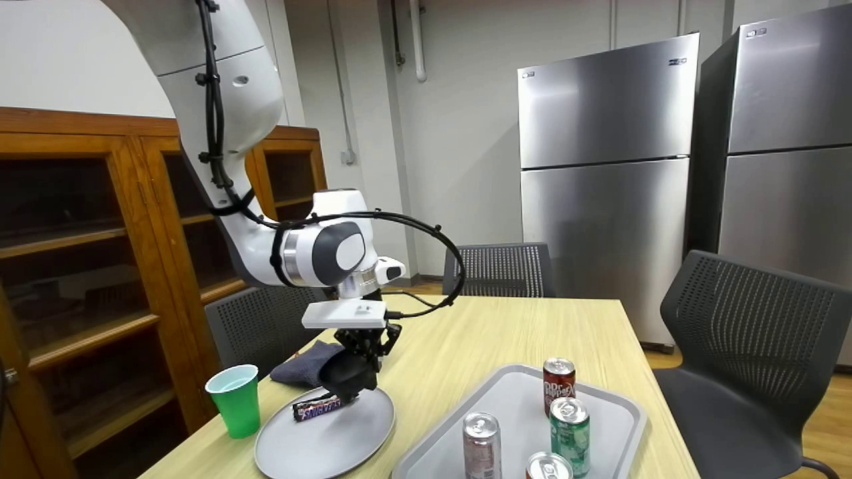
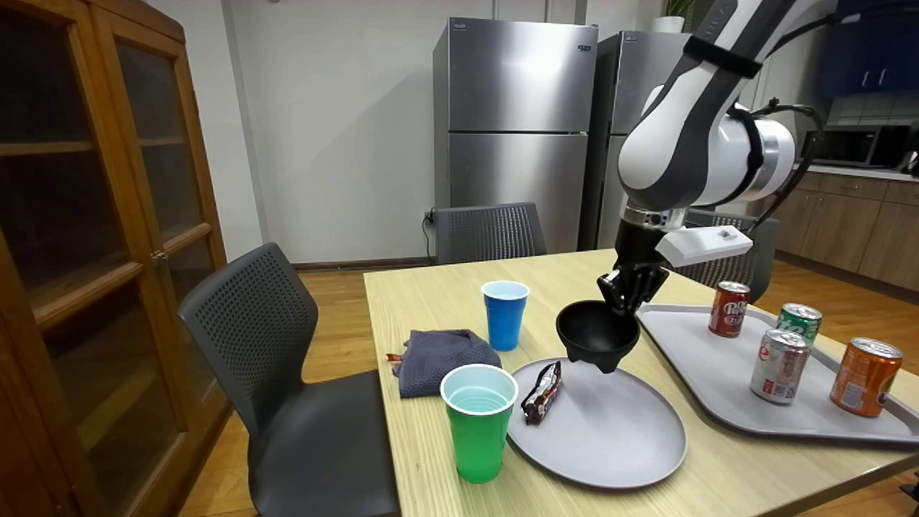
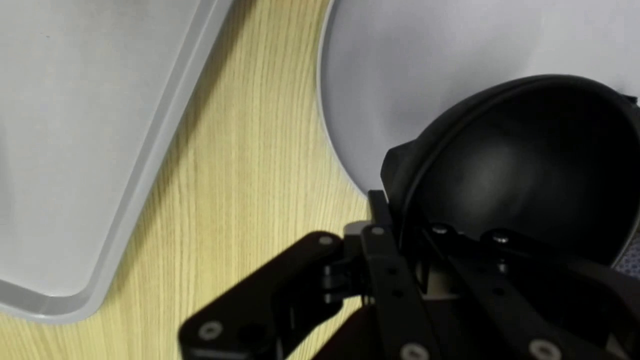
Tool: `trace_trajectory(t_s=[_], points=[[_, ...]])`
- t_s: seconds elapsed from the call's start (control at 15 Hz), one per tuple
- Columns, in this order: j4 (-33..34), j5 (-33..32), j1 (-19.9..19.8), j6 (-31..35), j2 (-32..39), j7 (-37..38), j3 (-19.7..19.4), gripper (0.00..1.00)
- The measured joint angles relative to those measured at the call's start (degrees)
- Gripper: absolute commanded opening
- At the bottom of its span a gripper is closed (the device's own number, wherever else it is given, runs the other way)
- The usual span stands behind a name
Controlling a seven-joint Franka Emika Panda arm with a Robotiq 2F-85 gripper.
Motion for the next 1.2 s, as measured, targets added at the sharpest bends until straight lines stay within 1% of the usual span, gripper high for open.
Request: trace_trajectory(t_s=[0.27, 0.53, 1.2], points=[[3.93, 1.41, -0.85, -2.02, 0.9, 0.06, -0.2, 0.02], [8.48, 2.43, -0.97, -3.81, 3.3, 0.32, -0.65, 0.02], [22.72, 2.91, -0.97, -10.01, 13.65, 5.14, -2.25, 0.02]])
